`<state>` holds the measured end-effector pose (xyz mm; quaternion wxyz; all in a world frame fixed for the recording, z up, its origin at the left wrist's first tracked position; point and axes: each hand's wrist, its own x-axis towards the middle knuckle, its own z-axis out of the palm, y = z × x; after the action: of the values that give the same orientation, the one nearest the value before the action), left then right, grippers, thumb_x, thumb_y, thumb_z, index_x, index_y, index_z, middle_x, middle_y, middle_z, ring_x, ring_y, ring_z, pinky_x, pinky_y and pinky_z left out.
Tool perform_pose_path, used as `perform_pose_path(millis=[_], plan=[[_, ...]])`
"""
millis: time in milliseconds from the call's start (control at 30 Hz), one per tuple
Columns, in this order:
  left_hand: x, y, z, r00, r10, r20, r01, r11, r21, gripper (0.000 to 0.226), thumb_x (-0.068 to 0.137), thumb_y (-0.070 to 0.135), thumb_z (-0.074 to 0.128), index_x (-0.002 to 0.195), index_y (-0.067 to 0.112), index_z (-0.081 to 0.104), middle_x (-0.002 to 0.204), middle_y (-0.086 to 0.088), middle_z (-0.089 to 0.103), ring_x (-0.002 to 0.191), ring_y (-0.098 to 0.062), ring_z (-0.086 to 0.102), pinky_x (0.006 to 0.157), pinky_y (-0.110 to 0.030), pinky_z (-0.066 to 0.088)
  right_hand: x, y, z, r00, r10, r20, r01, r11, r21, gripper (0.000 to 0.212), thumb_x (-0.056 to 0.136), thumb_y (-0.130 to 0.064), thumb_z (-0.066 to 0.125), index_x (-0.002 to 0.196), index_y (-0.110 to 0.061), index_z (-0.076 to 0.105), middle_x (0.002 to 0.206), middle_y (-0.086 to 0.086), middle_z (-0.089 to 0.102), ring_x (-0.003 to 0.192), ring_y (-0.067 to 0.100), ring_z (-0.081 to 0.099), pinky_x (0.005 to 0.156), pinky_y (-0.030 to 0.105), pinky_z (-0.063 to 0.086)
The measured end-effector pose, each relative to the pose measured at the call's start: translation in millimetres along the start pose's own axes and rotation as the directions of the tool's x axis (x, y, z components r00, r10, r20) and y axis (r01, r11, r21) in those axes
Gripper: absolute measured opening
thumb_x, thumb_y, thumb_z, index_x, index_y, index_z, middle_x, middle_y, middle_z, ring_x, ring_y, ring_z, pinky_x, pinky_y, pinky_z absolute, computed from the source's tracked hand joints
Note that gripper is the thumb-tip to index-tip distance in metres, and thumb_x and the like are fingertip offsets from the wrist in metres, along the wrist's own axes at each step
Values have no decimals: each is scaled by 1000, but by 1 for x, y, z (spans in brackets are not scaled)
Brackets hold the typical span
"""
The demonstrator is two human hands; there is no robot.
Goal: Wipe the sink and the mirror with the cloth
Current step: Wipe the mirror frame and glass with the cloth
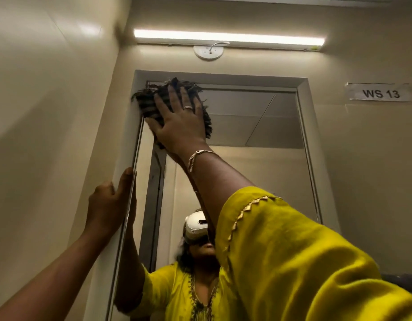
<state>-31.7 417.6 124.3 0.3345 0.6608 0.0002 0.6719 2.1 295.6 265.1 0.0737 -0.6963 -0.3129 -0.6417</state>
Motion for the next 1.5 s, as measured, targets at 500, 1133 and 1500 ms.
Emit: perform_pose_path(millis=[500,1133,1500], plan=[[1,-1,2,1000,-28,-11,28,1000,-1,54,89,48,37,62,2,42,57,-17,42,52,-23,41,52,-24,28,-57,172,-37,937,342,-78,-347,935,-73,59,95,-55,25,147,-34,9,158,3,-3,145,25,-4,115,44,-1],[-2,1,1,1000,-27,-4,27,1000,-9,51,90,46,36,60,5,37,56,-12,37,51,-21,36,51,-25,26,-47,-9,9,930,357,-84,-347,931,112,64,97,-51,21,149,-20,1,155,17,-11,142,38,-12,112,55,-6],[-4,1,1,999,-33,10,34,997,-73,58,95,44,18,61,5,43,58,-14,43,54,-23,42,54,-26,31,-42,-46,19,999,37,-4,-37,998,48,62,96,-52,22,148,-24,5,157,13,-8,143,33,-13,113,51,-10]])
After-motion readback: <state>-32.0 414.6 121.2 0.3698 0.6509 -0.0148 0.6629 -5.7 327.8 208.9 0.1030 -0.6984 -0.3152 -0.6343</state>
